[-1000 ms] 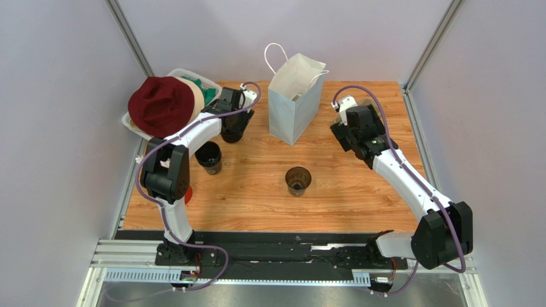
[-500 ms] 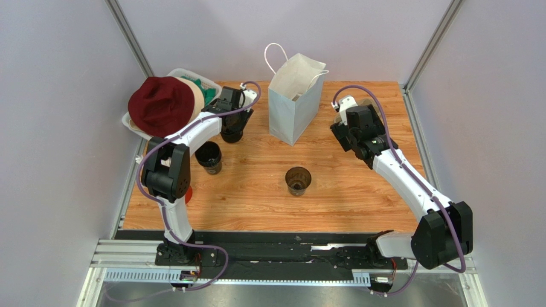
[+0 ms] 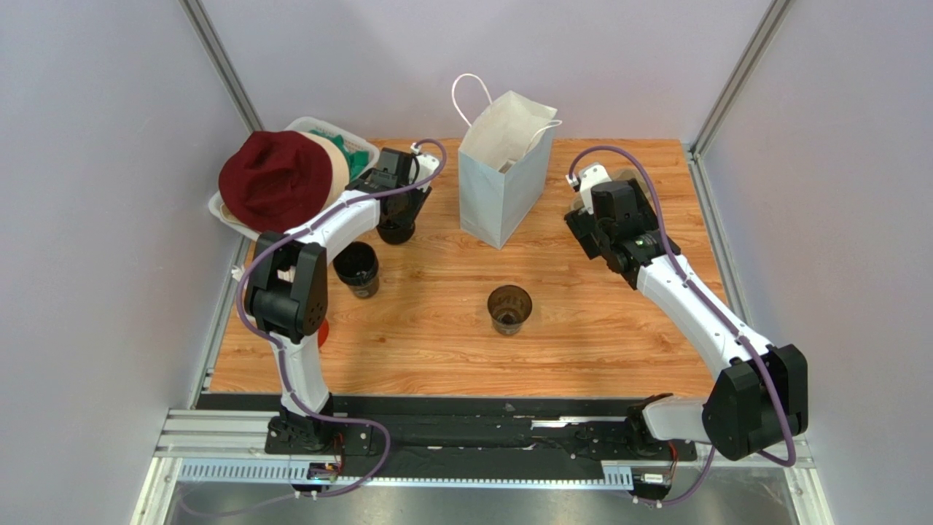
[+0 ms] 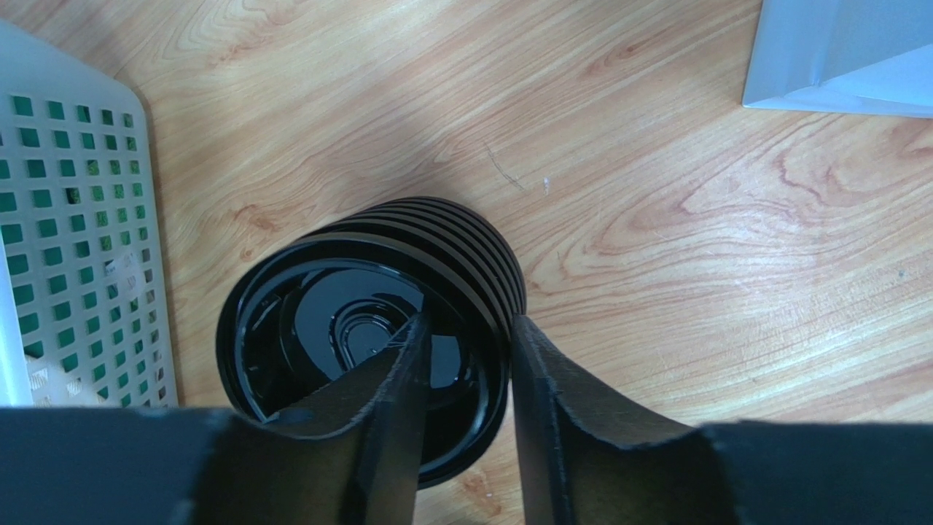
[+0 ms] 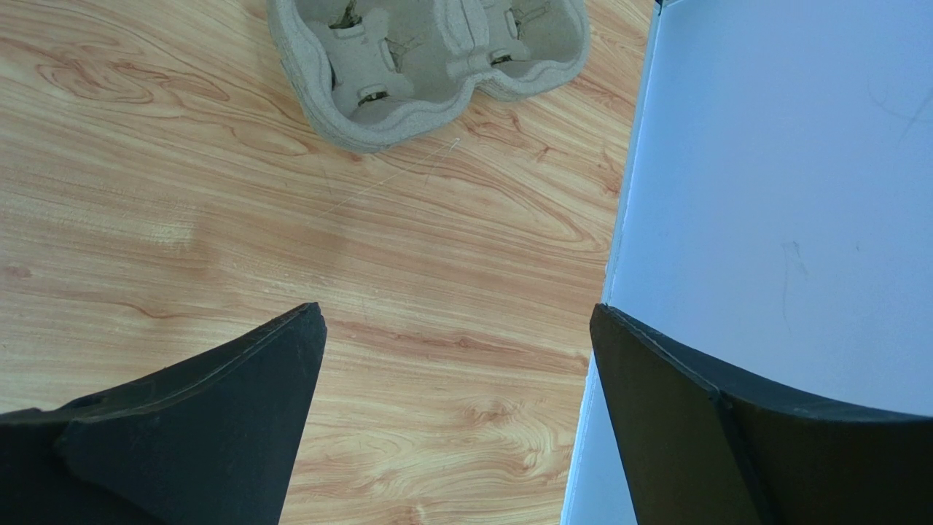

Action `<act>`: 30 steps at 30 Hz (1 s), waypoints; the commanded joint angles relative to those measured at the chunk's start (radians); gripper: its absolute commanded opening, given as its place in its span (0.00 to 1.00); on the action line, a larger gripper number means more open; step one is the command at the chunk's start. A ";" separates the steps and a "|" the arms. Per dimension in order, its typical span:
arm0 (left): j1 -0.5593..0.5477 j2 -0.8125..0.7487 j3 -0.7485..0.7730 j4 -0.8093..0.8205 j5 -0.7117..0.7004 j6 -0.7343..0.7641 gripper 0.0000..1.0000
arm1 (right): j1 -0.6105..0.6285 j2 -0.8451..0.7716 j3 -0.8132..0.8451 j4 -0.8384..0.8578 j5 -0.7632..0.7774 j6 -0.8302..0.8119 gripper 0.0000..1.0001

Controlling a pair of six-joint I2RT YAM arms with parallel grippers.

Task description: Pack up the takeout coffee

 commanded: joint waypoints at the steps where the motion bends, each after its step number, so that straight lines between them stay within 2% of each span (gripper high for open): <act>1: 0.008 0.005 0.043 0.006 0.011 -0.002 0.40 | -0.001 0.008 0.041 0.016 -0.003 0.013 0.99; 13: 0.008 -0.015 0.043 0.001 0.017 -0.008 0.34 | -0.001 0.011 0.041 0.016 -0.003 0.012 0.99; 30: 0.010 -0.039 0.047 -0.033 0.049 -0.021 0.37 | -0.001 0.008 0.041 0.015 -0.004 0.012 0.99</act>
